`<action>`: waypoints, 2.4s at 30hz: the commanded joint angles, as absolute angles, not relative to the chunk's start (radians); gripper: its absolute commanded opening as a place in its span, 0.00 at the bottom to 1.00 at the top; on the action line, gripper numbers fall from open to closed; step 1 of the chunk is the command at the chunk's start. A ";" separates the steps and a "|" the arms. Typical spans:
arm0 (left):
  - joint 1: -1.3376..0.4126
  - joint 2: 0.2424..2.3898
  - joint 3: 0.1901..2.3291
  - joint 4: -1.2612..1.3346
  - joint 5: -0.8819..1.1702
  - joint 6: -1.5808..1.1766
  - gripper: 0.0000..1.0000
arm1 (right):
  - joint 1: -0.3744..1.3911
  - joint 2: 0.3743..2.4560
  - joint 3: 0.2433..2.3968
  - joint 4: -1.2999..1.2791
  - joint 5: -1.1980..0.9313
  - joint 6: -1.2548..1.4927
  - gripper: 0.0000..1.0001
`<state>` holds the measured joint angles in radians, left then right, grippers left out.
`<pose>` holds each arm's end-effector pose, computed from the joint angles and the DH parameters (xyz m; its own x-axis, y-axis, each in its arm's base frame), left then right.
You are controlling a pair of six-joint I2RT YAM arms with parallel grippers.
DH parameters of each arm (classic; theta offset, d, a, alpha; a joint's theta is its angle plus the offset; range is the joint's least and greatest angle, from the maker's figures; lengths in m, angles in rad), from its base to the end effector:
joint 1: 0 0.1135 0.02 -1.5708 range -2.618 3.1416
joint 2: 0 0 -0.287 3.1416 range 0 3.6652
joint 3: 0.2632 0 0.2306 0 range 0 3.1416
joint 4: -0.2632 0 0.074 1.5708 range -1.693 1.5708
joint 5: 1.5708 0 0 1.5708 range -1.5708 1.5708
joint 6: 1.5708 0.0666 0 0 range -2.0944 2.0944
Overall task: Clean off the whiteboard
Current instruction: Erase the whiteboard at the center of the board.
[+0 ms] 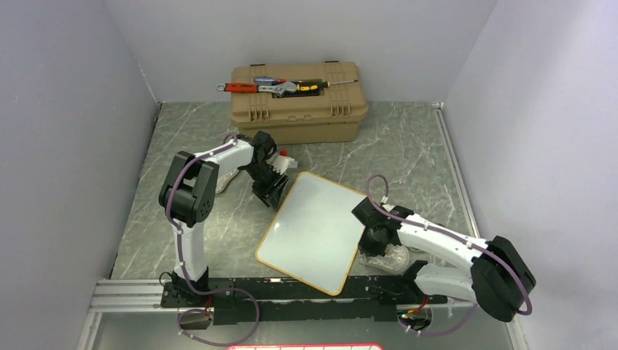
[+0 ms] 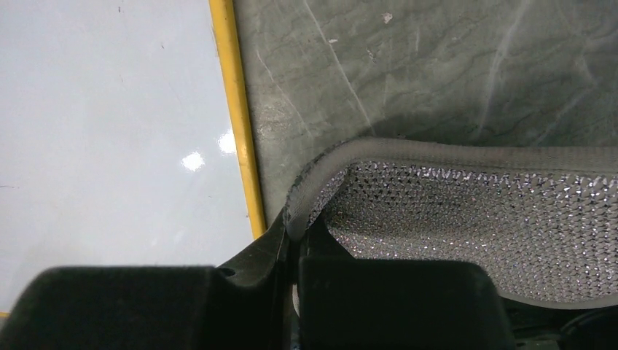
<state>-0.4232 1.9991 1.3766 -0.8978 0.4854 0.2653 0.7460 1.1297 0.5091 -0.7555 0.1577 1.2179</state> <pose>0.3171 -0.1769 0.1608 -0.7779 0.6047 -0.1709 0.6100 0.6614 -0.4364 0.1103 0.0877 0.1552 -0.8571 0.4698 -0.2115 0.4522 0.8826 0.1283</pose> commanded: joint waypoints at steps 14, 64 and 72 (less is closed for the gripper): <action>-0.299 2.040 1.454 -0.843 0.401 0.270 0.51 | 0.611 1.563 0.856 -0.304 0.226 1.003 0.00; -0.353 2.202 1.378 -0.810 0.285 0.211 0.03 | 1.123 1.589 0.615 0.117 -0.259 1.012 0.00; -0.354 2.202 1.368 -0.813 0.286 0.226 0.03 | 1.141 1.779 0.783 0.068 -0.270 0.952 0.00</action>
